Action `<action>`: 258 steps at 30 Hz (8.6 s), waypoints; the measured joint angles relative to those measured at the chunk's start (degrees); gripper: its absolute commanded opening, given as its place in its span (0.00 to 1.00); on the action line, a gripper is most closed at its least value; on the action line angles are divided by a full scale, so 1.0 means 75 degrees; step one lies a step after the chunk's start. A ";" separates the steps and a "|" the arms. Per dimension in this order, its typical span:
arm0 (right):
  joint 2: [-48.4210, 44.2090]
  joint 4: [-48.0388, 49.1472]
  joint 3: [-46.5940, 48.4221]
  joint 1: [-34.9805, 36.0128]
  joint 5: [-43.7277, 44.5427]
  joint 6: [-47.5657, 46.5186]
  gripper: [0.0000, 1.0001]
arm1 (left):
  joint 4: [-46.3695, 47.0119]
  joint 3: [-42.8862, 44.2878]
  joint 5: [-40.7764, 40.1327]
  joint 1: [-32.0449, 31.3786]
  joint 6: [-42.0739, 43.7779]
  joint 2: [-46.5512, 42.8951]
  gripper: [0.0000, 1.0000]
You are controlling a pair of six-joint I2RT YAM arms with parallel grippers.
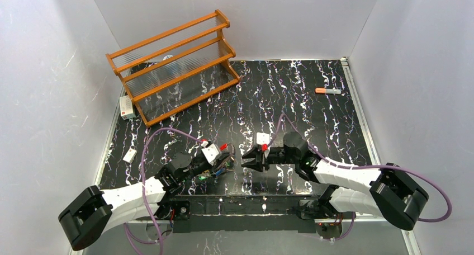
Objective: Put the keys on the keyring
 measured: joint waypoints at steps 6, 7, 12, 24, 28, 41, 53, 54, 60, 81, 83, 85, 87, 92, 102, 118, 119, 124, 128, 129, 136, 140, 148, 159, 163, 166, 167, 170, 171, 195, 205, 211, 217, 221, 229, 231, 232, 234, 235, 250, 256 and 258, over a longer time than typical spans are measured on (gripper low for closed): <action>0.0347 0.0912 -0.0026 -0.0003 -0.0729 -0.0880 0.40 | 0.0006 -0.0009 0.0294 0.0000 0.0061 -0.0087 0.00; 0.0455 0.0953 0.0029 -0.0003 -0.0807 -0.0970 0.39 | 0.0006 -0.0012 0.0341 0.0000 0.0076 -0.0111 0.00; 0.1131 0.1067 0.0507 -0.0003 -0.1087 -0.1349 0.37 | 0.0009 -0.0015 0.0516 0.0000 0.0122 -0.0210 0.00; 0.1880 0.0956 0.0901 -0.0003 -0.0968 -0.1743 0.35 | 0.0009 -0.0015 0.0682 0.0000 0.0189 -0.0221 0.00; 0.1888 0.0784 0.0901 0.0000 -0.0889 -0.1900 0.32 | 0.0009 -0.0015 0.0708 0.0000 0.0192 -0.0221 0.00; 0.2232 0.0522 0.1116 -0.0003 -0.0807 -0.2282 0.01 | -0.0044 -0.0015 0.0740 0.0000 0.0242 -0.0221 0.00; 0.1915 -0.1533 0.1454 0.0000 -0.0012 -0.2702 0.01 | 0.0070 -0.0017 0.0530 0.0000 0.0519 -0.0344 0.42; 0.1827 -0.1722 0.1454 -0.0003 0.0096 -0.2704 0.01 | 0.0070 -0.0017 0.0516 0.0000 0.0560 -0.0323 0.44; 0.1512 -0.2946 0.1510 -0.0003 0.0542 -0.2722 0.01 | -0.0003 -0.0017 0.0650 0.0000 0.1046 0.0111 0.47; 0.2189 -0.5333 0.2672 -0.0003 0.0361 -0.1711 0.01 | -0.0044 0.1064 0.2212 0.0000 0.1944 0.2844 0.25; 0.2189 -0.5330 0.2672 -0.0003 0.0350 -0.1655 0.01 | 0.0012 0.1134 0.2363 0.0000 0.1938 0.2981 0.24; 0.2189 -0.5319 0.2672 -0.0003 0.0347 -0.1626 0.01 | 0.0041 0.1186 0.2503 -0.0003 0.1926 0.3124 0.23; 0.2189 -0.5301 0.2672 -0.0003 0.0344 -0.1617 0.01 | 0.0082 0.1204 0.2614 -0.0009 0.1915 0.3258 0.22; 0.2189 -0.5275 0.2672 -0.0003 0.0309 -0.1594 0.01 | 0.0323 0.1224 0.2792 -0.0052 0.1821 0.3582 0.18; 0.2189 -0.5278 0.2672 -0.0003 0.0221 -0.1600 0.01 | 0.0874 0.1274 0.2801 -0.0143 0.1585 0.3943 0.04; 0.2162 -0.5164 0.2672 -0.0003 0.0149 -0.1839 0.01 | 0.0982 0.1017 0.2288 -0.0189 0.1399 0.3392 0.18; 0.2154 -0.5152 0.2672 -0.0003 0.0146 -0.1865 0.01 | 0.0985 0.0933 0.2180 -0.0189 0.1399 0.3182 0.18; 0.2081 -0.5147 0.2672 -0.0003 0.0108 -0.2017 0.01 | 0.1000 0.0597 0.1775 -0.0189 0.1443 0.2340 0.26; 0.2081 -0.5147 0.2672 -0.0003 0.0067 -0.2087 0.01 | 0.1017 0.0592 0.1740 -0.0189 0.1483 0.2285 0.34; 0.2081 -0.5147 0.2672 -0.0003 0.0064 -0.2092 0.01 | 0.1020 0.0592 0.1775 -0.0189 0.1492 0.2323 0.36; 0.2081 -0.5149 0.2710 -0.0003 -0.0047 -0.2127 0.01 | 0.1008 0.0635 0.2049 -0.0189 0.1515 0.2871 0.26; 0.2081 -0.5149 0.2713 -0.0003 -0.0047 -0.2154 0.01 | 0.0994 0.0769 0.2197 -0.0189 0.1507 0.3153 0.17; 0.2081 -0.5152 0.2713 -0.0003 -0.0076 -0.2218 0.01 | 0.1026 0.0930 0.2282 -0.0195 0.1510 0.3290 0.06; 0.2081 -0.5182 0.2713 -0.0009 -0.0061 -0.2276 0.03 | 0.1099 0.0979 0.2328 -0.0195 0.1501 0.3439 0.00; 0.2072 -0.5147 0.2713 -0.0009 -0.0015 -0.2259 0.22 | 0.1090 0.0979 0.2241 -0.0195 0.1445 0.3398 0.00; 0.1920 -0.4978 0.2655 -0.0085 -0.0035 -0.2119 0.37 | 0.1125 0.0965 0.2002 -0.0192 0.1317 0.3255 0.00; 0.1792 -0.4806 0.2565 -0.0134 -0.0061 -0.2014 0.40 | 0.1192 0.0935 0.1880 -0.0189 0.1244 0.3177 0.00; 0.1166 -0.3960 0.2078 -0.0449 -0.0189 -0.1696 0.45 | 0.1577 0.0705 0.1614 -0.0189 0.0915 0.2961 0.00; 0.0909 -0.3596 0.1865 -0.0600 -0.0268 -0.1565 0.45 | 0.1792 0.0580 0.1504 -0.0195 0.0761 0.2908 0.00; 0.0606 -0.0431 0.0627 -0.1154 -0.2241 -0.1087 0.35 | 0.5161 -0.0239 0.0988 -0.0195 -0.0839 0.3150 0.00; 0.0944 -0.0166 0.0702 -0.1154 -0.2194 -0.1040 0.31 | 0.5211 -0.0239 0.0994 -0.0195 -0.0898 0.3162 0.00; 0.0941 0.0102 0.0705 -0.1151 -0.2162 -0.0935 0.23 | 0.5217 -0.0239 0.1017 -0.0195 -0.0927 0.3188 0.00; 0.0930 0.0114 0.0705 -0.1151 -0.2159 -0.0874 0.08 | 0.5214 -0.0239 0.1000 -0.0192 -0.0921 0.3188 0.00; 0.0930 0.0108 0.0705 -0.1151 -0.2174 -0.0868 0.26 | 0.5214 -0.0239 0.1003 -0.0192 -0.0921 0.3188 0.00; 0.0455 0.0297 0.0606 -0.1154 -0.1990 -0.0816 0.41 | 0.5217 -0.0248 0.0988 -0.0195 -0.0915 0.3188 0.00; 0.0259 0.0513 0.0490 -0.1160 -0.1900 -0.0720 0.40 | 0.5214 -0.0251 0.0988 -0.0195 -0.0915 0.3188 0.00; 0.0216 0.0595 0.0434 -0.1169 -0.1859 -0.0662 0.37 | 0.5217 -0.0251 0.0988 -0.0195 -0.0912 0.3188 0.00; 0.0224 0.0659 0.0402 -0.1195 -0.1778 -0.0589 0.33 | 0.5217 -0.0251 0.0988 -0.0195 -0.0912 0.3185 0.00; 0.0245 0.0659 0.0402 -0.1207 -0.1754 -0.0548 0.32 | 0.5214 -0.0251 0.0988 -0.0195 -0.0912 0.3185 0.00; 0.0711 0.0659 0.0408 -0.1224 -0.2279 -0.0493 0.33 | 0.5214 -0.0289 0.0982 -0.0195 -0.0889 0.3179 0.00; 0.0761 0.0685 0.0408 -0.1224 -0.2302 -0.0519 0.29 | 0.5214 -0.0289 0.0979 -0.0195 -0.0889 0.3179 0.00; 0.0836 0.0743 0.0408 -0.1224 -0.2323 -0.0527 0.28 | 0.5214 -0.0291 0.0979 -0.0195 -0.0889 0.3179 0.00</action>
